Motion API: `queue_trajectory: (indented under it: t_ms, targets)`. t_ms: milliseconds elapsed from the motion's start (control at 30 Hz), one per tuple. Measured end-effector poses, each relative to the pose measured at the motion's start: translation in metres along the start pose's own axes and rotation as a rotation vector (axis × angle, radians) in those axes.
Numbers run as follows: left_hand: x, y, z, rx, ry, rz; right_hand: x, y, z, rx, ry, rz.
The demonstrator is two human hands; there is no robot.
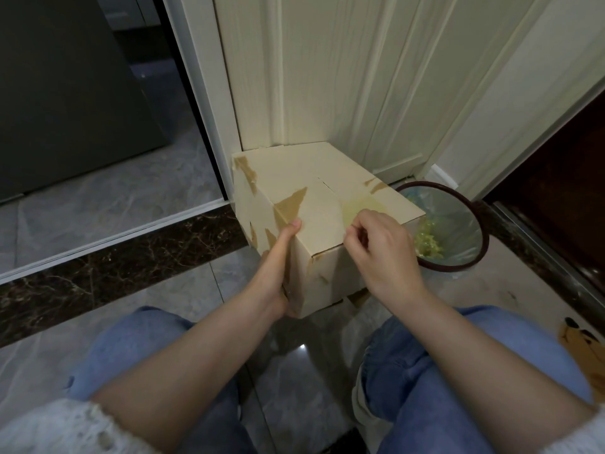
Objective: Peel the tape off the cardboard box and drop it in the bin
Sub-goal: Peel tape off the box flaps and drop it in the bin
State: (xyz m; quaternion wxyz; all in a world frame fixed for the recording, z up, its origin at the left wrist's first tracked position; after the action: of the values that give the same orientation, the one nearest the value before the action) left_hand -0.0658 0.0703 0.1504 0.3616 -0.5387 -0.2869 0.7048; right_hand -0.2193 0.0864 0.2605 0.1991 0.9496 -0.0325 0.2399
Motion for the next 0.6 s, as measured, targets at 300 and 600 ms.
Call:
queue_trajectory:
  t_ms: [300,600]
  targets:
    - [-0.002,-0.002,-0.002,0.006,-0.008,0.007,-0.012,-0.001,0.000,0.047,0.219,0.045]
    - [0.002,-0.006,-0.002,0.018,-0.061,-0.081,-0.033,-0.001,-0.023,0.000,0.662,0.328]
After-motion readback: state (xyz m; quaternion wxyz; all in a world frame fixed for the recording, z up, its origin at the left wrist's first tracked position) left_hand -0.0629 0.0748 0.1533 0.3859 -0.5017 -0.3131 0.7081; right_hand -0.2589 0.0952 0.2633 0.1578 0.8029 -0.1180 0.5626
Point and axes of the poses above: each hand's wrist, its own y-axis towards the middle knuckle, its own z-axis out of the palm, x = y × z, the point moved 8 cm from there along y, towards the middle knuckle
